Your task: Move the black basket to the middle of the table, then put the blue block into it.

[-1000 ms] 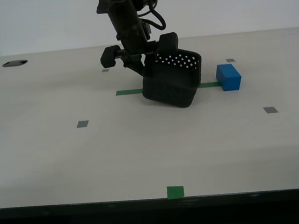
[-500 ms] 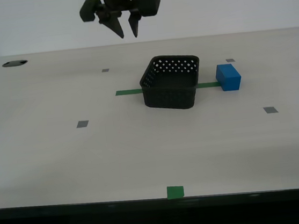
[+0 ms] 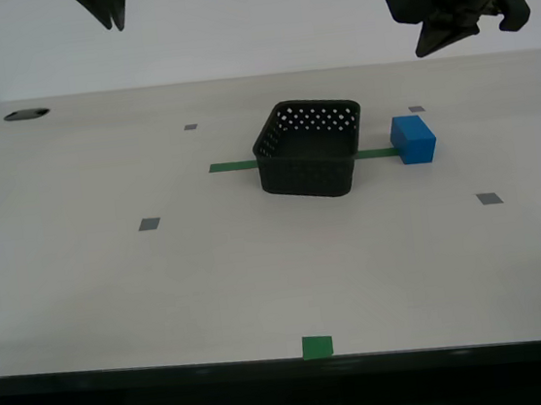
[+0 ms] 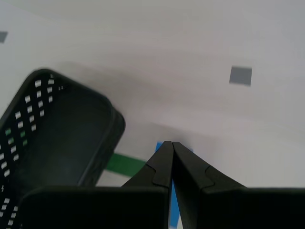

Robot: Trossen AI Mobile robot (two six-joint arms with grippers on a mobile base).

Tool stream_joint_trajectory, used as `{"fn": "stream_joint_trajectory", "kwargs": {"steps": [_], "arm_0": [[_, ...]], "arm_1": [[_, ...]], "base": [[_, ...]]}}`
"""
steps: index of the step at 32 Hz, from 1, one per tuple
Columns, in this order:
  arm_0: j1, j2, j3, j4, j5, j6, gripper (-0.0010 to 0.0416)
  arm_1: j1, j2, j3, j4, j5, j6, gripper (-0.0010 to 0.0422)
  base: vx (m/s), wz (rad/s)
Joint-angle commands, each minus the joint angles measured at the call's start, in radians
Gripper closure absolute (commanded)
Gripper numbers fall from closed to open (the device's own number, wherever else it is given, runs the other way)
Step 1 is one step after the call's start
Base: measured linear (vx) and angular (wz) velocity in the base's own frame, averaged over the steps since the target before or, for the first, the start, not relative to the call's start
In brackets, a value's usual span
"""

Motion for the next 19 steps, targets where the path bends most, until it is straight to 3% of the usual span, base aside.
{"fn": "stream_joint_trajectory", "kwargs": {"steps": [1,7,13,18,19], "arm_0": [[0.012,0.005,0.003,0.014,0.000,0.005,0.0405],[0.022,0.005,0.001,-0.012,0.000,0.040,0.0405],[0.024,0.005,-0.002,-0.037,0.000,0.053,0.0405],[0.032,0.101,-0.003,-0.087,0.000,0.045,0.0405],[0.035,0.135,-0.004,-0.089,-0.001,0.035,0.0401]], "arm_1": [[0.043,-0.012,0.000,-0.011,-0.002,0.021,0.0356],[0.095,-0.054,-0.005,-0.017,0.000,0.063,0.0383],[0.114,-0.103,-0.029,-0.025,0.005,0.069,0.0389],[0.132,-0.231,-0.201,0.027,0.008,0.073,0.0389],[0.141,-0.293,-0.330,0.095,0.009,0.073,0.0390]], "base": [[0.000,0.000],[0.001,0.007],[0.000,0.000],[0.000,0.000],[0.000,0.000]]}}
